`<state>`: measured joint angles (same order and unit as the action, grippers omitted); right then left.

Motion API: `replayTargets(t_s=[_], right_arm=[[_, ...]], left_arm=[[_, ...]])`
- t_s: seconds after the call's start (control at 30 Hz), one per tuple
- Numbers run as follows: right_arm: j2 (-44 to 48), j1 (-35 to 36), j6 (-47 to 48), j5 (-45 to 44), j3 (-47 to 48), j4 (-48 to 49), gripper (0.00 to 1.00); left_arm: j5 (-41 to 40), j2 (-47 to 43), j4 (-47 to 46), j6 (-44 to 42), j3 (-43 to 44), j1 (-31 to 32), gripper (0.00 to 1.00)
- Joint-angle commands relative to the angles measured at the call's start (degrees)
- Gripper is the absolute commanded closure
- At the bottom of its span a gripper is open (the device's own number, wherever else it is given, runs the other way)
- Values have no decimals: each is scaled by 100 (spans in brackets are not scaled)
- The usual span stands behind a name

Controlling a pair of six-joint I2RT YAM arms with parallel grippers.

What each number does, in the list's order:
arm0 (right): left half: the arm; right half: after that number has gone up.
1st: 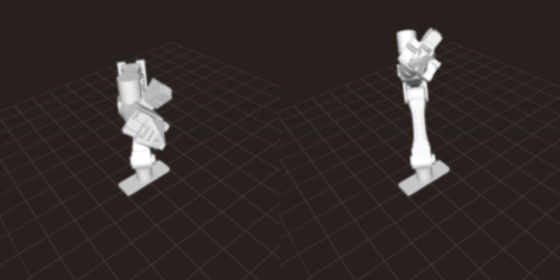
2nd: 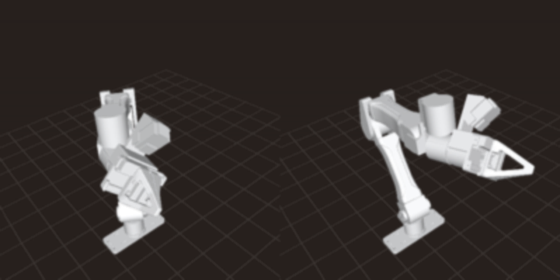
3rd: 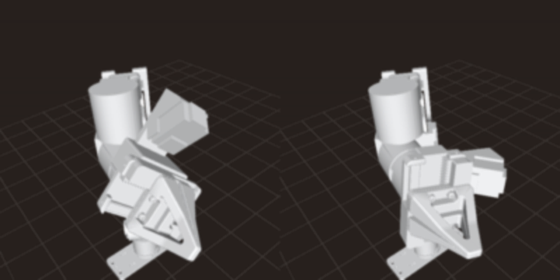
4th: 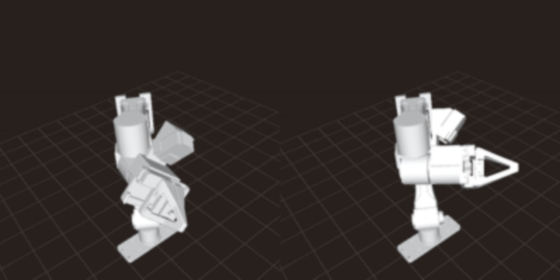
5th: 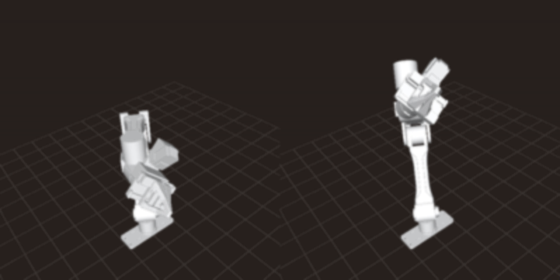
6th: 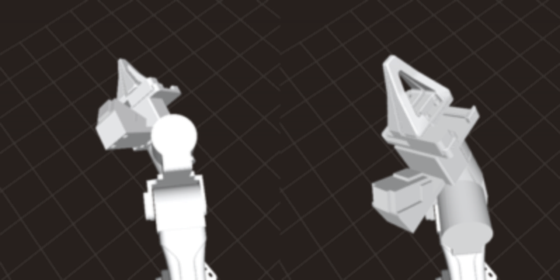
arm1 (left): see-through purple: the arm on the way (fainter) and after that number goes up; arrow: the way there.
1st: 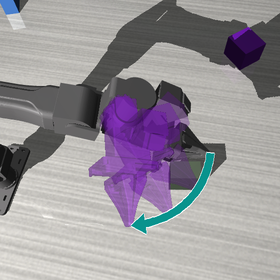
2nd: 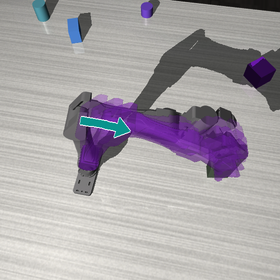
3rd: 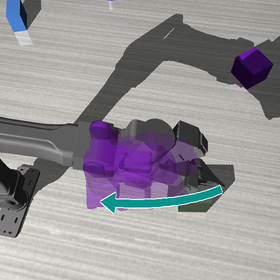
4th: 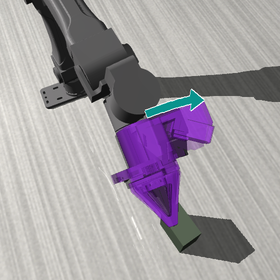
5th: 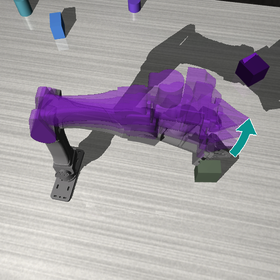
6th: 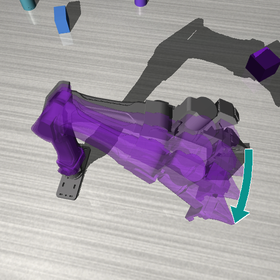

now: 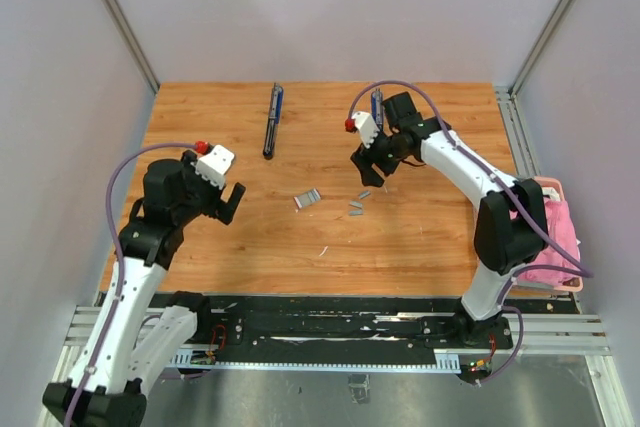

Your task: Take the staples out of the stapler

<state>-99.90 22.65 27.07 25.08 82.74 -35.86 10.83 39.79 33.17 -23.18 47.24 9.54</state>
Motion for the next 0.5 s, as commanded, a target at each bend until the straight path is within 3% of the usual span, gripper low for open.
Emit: replayTargets(t_s=[0.0,0.47], right_arm=[[-283,333,217,-435,137,-10,29],[-1197,591,691,-1063,733,-215,35]], left_arm=[[-332,655,-249,156,-22,-22,2],[-512,848,-398,120,-188,-22,2]])
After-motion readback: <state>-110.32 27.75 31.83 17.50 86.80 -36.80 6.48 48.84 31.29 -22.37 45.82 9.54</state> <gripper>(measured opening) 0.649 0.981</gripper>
